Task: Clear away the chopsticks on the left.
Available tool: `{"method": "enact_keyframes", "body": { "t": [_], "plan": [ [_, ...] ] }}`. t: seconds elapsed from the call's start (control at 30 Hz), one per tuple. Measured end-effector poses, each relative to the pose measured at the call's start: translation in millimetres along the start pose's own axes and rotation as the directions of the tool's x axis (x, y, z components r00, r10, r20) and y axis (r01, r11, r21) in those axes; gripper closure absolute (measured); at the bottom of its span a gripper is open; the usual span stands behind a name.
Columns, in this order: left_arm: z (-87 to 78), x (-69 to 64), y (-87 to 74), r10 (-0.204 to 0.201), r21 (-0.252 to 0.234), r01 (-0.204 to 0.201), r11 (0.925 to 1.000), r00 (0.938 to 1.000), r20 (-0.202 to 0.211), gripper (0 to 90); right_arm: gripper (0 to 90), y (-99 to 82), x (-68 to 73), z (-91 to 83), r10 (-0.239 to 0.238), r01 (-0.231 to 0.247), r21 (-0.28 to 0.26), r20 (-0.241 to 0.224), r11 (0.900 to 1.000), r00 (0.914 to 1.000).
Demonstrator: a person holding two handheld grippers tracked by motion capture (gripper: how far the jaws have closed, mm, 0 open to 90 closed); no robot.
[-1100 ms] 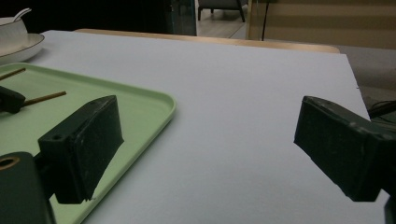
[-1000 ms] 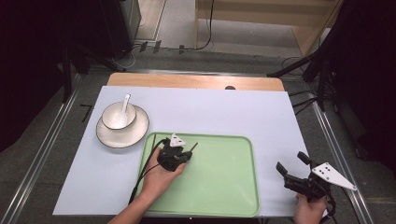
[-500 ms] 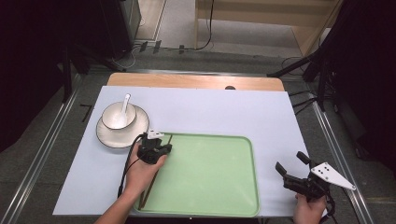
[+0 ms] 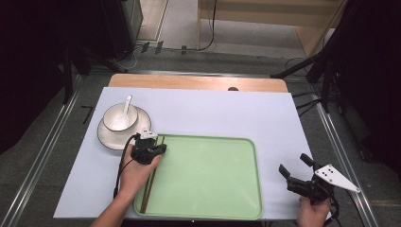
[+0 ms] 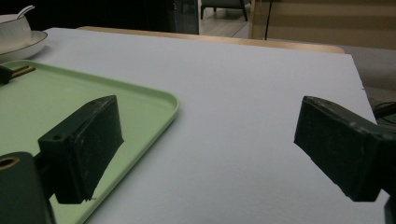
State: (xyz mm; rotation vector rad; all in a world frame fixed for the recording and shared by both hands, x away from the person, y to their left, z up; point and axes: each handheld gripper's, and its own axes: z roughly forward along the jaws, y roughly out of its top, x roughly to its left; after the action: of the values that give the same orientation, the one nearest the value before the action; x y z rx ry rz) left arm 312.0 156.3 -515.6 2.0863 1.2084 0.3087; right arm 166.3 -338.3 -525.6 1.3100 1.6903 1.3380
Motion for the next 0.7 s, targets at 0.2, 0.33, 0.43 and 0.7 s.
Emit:
{"method": "enact_keyframes", "body": {
  "t": [0.2,0.33,0.43,0.7],
  "plan": [
    [-25.2,-0.7,-14.4,0.05,-0.024,-0.051,0.9984,0.9987,-0.003,87.4,7.6,-0.4,-1.1,-1.9,0.004,-0.004,-0.006,0.003,1.0,1.0],
    [-39.8,0.5,-34.7,0.065,-0.021,-0.065,0.9976,0.9978,0.009,90.0,7.6,-0.7,-1.3,-1.7,0.009,-0.009,-0.002,0.003,1.0,1.0],
    [-47.8,-3.3,-46.8,0.083,-0.011,-0.083,0.9965,0.9962,0.024,90.0,7.6,-0.2,-0.8,-1.0,0.001,-0.001,-0.005,0.005,1.0,1.0],
    [-63.1,-4.5,-65.0,0.097,0.004,-0.097,0.9952,0.9938,0.054,90.0,7.6,0.5,1.5,0.0,0.003,-0.003,-0.001,0.008,1.0,1.0]
  ]
}}
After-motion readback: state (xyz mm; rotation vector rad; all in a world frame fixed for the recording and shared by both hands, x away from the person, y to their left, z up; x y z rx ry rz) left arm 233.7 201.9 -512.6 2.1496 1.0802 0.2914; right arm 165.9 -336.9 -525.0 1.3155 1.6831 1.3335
